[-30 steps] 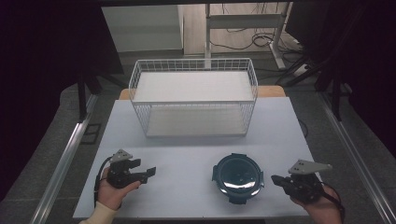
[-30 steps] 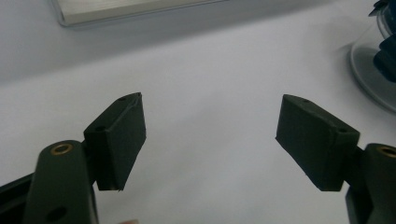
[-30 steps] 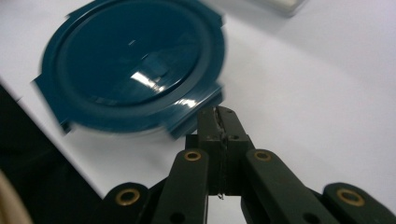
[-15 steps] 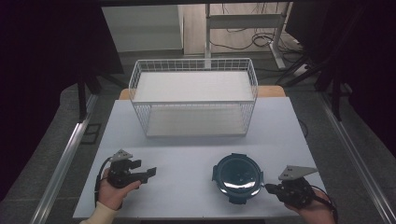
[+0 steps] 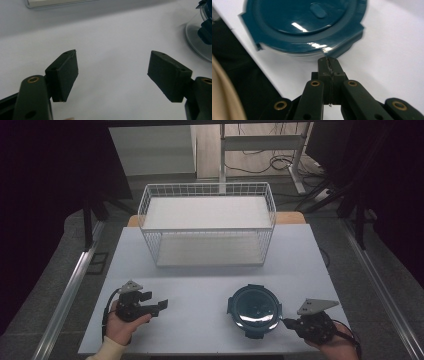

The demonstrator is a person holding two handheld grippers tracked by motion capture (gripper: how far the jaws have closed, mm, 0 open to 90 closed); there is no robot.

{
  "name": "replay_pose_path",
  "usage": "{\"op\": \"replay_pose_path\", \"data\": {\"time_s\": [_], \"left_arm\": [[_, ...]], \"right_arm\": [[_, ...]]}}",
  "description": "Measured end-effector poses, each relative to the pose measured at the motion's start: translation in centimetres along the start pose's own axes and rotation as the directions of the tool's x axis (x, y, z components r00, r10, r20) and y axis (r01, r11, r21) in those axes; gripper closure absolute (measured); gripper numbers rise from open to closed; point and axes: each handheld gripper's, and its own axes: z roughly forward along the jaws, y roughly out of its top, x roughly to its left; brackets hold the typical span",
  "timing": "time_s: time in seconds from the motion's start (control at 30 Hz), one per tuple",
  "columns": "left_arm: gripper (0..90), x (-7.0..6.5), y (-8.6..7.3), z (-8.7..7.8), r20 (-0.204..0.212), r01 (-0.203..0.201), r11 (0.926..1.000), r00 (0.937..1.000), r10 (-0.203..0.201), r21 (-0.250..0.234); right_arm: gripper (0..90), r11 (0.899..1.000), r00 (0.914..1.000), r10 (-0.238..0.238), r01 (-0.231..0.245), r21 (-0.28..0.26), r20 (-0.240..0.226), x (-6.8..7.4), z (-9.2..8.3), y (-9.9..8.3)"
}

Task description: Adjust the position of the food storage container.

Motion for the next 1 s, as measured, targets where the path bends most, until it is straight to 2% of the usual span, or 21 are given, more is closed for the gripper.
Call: {"op": "replay_pose_path", "data": {"time_s": [0.03, 0.17, 0.27, 0.57, 0.8, 1.0], "left_arm": [[24.1, 0.0, 0.0, 0.0, 0.001, 0.0, 1.0, 1.0, 0.0, 0.0], [24.1, -0.3, 0.0, 0.0, 0.004, -0.008, 1.0, 1.0, 0.008, 0.0], [24.1, -0.3, 0.1, 0.0, 0.004, -0.006, 1.0, 1.0, 0.006, -0.001], [24.2, -0.2, 0.1, 0.1, 0.003, -0.005, 1.0, 1.0, 0.005, -0.001], [24.3, -0.2, 0.1, 0.1, 0.003, -0.003, 1.0, 1.0, 0.003, 0.0], [24.2, -0.5, 0.1, 0.0, 0.015, 0.0, 1.0, 0.9999, 0.001, -0.008]], "right_arm": [[89.7, 1.0, 0.9996, -0.008, 0.007, -0.012, -0.026, 0.2, 0.1, 0.1], [89.6, 0.999, 0.9993, -0.033, 0.033, 0.008, -0.02, 0.7, 0.6, 0.3], [89.6, 1.0, 0.9997, -0.022, 0.022, 0.008, -0.009, 0.7, 0.6, 0.3], [89.7, 1.0, 0.9993, -0.025, 0.025, -0.005, -0.027, 0.7, 0.7, 0.4], [89.7, 1.0, 0.9996, -0.02, 0.019, -0.015, -0.022, 1.0, 1.1, 0.7], [89.7, 1.0, 1.0, -0.003, 0.003, -0.028, 0.005, 1.1, 1.6, 1.1]]}}
